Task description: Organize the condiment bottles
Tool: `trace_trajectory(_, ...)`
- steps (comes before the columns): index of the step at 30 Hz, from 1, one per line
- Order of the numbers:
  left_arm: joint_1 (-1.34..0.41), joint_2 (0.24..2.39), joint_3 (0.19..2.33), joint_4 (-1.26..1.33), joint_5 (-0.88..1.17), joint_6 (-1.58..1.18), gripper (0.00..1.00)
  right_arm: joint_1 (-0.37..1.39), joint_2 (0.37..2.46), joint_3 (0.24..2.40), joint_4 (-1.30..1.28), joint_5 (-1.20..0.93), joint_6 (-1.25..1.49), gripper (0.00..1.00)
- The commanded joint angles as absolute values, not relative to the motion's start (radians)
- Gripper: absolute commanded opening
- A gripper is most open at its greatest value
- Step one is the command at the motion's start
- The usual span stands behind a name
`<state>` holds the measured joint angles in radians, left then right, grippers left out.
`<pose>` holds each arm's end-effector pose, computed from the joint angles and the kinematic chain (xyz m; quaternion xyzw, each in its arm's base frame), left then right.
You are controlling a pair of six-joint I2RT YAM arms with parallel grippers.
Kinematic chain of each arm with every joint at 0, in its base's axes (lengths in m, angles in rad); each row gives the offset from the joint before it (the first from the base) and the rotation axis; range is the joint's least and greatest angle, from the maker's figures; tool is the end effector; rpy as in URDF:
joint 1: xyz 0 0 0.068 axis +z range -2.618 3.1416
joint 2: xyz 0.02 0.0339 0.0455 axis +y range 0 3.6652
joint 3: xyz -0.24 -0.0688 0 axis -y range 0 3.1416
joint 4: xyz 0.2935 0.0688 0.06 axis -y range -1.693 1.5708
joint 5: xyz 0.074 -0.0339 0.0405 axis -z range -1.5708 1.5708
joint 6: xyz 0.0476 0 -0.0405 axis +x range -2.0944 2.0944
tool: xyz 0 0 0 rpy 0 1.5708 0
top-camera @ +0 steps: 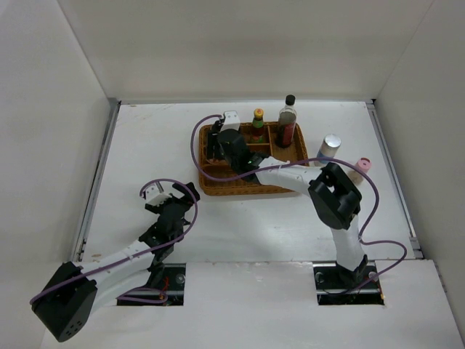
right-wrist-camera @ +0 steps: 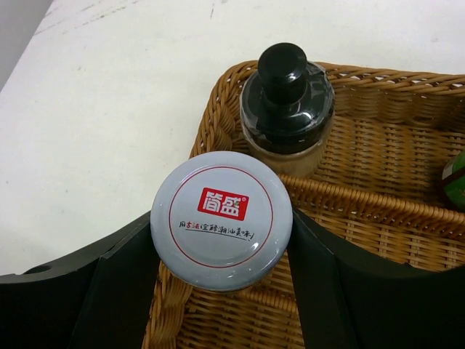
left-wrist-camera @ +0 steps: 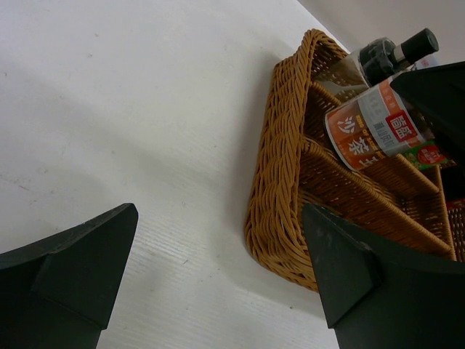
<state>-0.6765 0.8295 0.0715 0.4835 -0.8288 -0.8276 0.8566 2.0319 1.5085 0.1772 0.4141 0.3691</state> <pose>0.1892 -0.1069 0.1035 -0.2975 0.7093 -0.1431 0.6228 0.3561 0.3816 0.1938 -0.0786 0.8057 0.1859 0.5569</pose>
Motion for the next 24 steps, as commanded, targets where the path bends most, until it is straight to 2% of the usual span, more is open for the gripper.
trace_trajectory(1, -0.682, 0.834, 0.067, 0.531, -0.83, -0.842, 1.0, 0.86, 2.034, 1.578, 0.318, 0.457, 0.364, 0.52)
trace_trajectory(12, -0.685, 0.836, 0.066, 0.54, -0.827, -0.844, 1.0, 0.86, 2.095, 1.624, 0.353, 0.518, 0.321, 0.53)
trace_trajectory(17, -0.685, 0.831, 0.066, 0.54, -0.827, -0.844, 1.0, 0.877, 2.112, 1.579, 0.337, 0.522, 0.348, 0.6)
trace_trajectory(24, -0.686, 0.833, 0.064, 0.54, -0.825, -0.844, 1.0, 0.889, 2.092, 1.525, 0.336, 0.512, 0.387, 0.76)
